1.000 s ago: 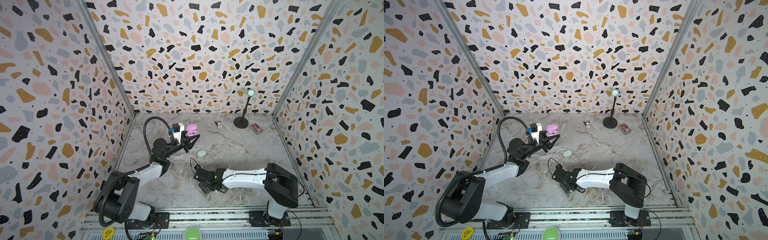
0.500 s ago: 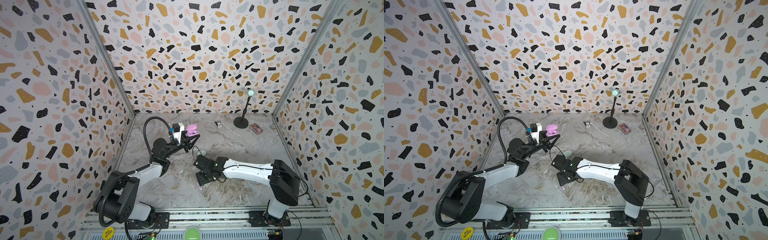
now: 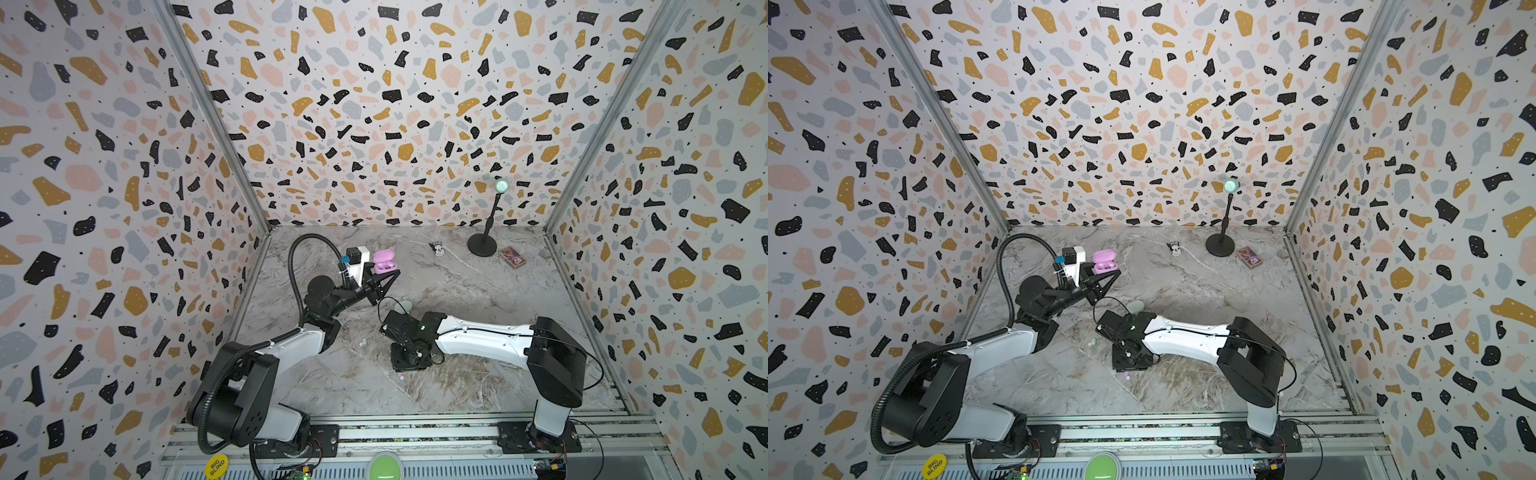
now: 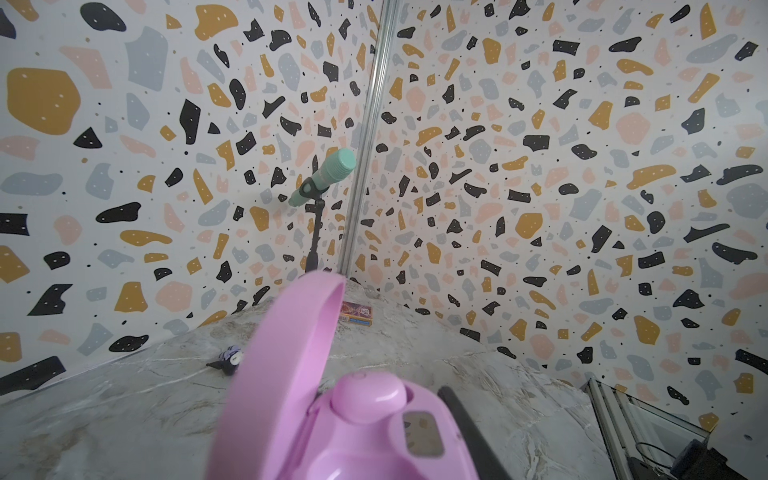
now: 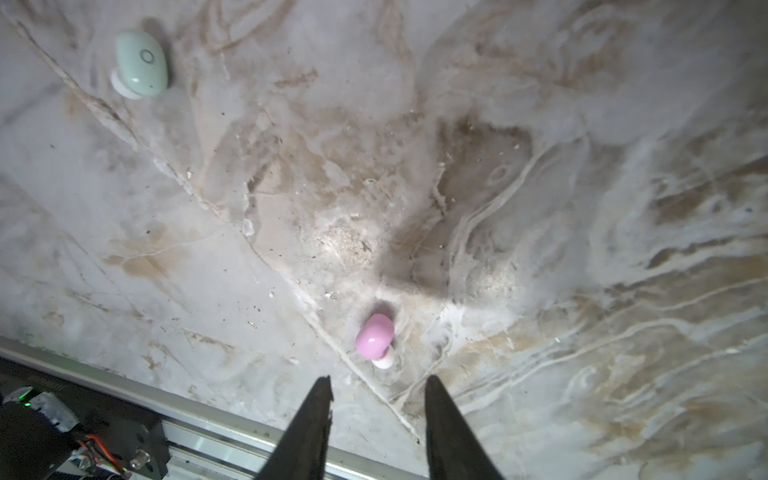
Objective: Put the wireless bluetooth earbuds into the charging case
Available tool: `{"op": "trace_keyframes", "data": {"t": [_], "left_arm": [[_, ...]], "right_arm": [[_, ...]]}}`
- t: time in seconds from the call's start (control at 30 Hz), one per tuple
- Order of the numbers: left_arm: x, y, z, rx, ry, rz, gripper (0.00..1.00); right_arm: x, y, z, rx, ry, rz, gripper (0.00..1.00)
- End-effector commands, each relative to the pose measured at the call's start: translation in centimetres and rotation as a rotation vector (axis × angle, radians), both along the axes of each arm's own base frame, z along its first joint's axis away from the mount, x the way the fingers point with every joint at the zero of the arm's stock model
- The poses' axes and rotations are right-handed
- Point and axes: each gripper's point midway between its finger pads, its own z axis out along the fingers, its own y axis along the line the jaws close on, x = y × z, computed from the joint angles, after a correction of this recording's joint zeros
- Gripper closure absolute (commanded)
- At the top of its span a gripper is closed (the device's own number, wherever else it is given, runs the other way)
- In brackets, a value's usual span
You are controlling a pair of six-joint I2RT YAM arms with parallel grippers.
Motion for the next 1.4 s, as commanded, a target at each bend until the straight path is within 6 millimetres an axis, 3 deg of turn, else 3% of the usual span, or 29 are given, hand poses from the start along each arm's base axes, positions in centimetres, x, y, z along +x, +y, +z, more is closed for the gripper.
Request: {"op": "trace_keyframes", "data": {"t": [0.0, 0.27, 0.77, 0.93, 1.13, 1.37], "left_arm": [[-0.8, -0.2, 2.2, -0.024, -0.089, -0.009, 1.0], [-1.1, 0.0, 2.4, -0.032, -0.092, -0.006, 1.0], [-1.7, 0.2, 3.0, -0.046, -0.108, -0.003, 1.0], [-1.8, 0.2, 3.1, -0.049, -0.108, -0.006, 1.0], [-1.9, 0.2, 3.0, -0.044, -0.11, -0.004, 1.0], [-2.0, -0.1, 2.7, -0.027, -0.107, -0.011, 1.0]], "right_arm": [[-0.3, 0.2, 0.1, -0.015, 0.022, -0.065, 0.66], [-0.7, 1.4, -1.2, -0.058, 0.032, -0.093, 0.69], [-1.6, 0.8, -3.8, -0.194, 0.047, -0.104, 0.7], [-1.9, 0.3, -4.6, -0.233, 0.056, -0.095, 0.76], [-1.9, 0.1, -4.7, -0.245, 0.048, -0.079, 0.89], [-1.2, 0.2, -3.4, -0.223, 0.003, -0.074, 0.92]]}}
